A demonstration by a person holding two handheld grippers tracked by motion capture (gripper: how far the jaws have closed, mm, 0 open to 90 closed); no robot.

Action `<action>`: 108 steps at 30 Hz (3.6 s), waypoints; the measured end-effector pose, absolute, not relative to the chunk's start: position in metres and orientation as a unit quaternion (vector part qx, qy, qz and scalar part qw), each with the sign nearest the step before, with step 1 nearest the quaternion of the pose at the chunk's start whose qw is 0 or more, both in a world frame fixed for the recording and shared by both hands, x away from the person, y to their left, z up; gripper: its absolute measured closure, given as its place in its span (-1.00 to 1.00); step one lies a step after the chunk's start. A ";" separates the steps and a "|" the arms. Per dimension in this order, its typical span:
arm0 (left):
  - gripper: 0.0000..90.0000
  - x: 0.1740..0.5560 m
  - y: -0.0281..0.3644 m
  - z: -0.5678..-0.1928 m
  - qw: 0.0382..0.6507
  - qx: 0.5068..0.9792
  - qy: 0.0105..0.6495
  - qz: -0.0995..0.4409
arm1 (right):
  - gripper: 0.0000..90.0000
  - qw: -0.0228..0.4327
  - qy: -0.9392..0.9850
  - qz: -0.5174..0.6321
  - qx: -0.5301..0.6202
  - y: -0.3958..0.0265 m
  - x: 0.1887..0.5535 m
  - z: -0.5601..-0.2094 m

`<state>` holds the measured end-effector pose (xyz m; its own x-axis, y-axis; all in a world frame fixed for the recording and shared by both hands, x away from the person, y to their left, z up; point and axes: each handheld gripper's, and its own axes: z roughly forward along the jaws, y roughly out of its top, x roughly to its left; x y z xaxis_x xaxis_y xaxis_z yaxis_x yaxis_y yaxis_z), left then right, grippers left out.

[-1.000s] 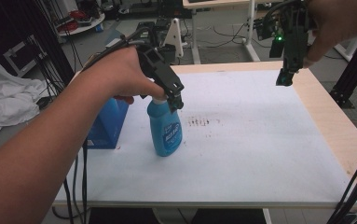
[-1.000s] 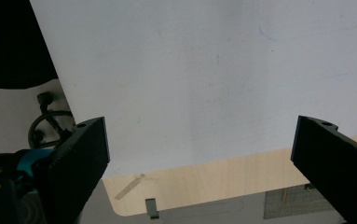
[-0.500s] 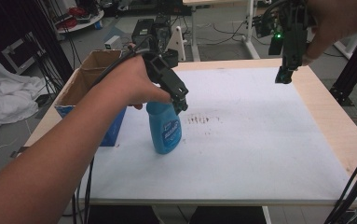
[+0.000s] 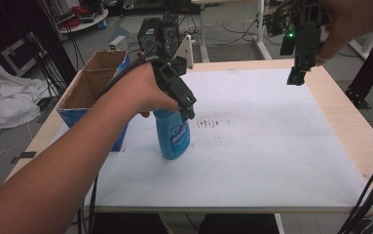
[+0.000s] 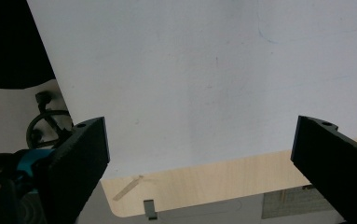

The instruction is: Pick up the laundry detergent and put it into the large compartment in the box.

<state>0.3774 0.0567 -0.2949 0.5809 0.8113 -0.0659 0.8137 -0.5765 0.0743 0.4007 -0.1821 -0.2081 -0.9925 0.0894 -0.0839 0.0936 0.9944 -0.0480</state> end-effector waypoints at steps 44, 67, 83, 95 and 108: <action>-0.52 0.383 0.053 -0.300 0.037 0.891 0.452 -0.012 | -0.93 0.040 0.998 -0.029 0.049 -0.183 0.405 -0.214; -0.18 0.382 0.050 -0.299 0.026 0.895 0.444 -0.011 | -0.93 0.039 0.997 -0.026 0.054 -0.186 0.405 -0.215; -0.16 0.382 0.059 -0.286 0.049 0.900 0.433 -0.031 | -0.93 0.038 0.998 -0.025 0.052 -0.185 0.406 -0.216; -0.16 0.379 0.086 -0.212 0.038 0.905 0.424 -0.014 | -0.93 0.037 0.998 -0.027 0.050 -0.182 0.406 -0.217; -0.16 0.384 0.123 -0.136 0.060 0.890 0.451 0.011 | -0.93 0.034 0.998 -0.024 0.043 -0.176 0.408 -0.219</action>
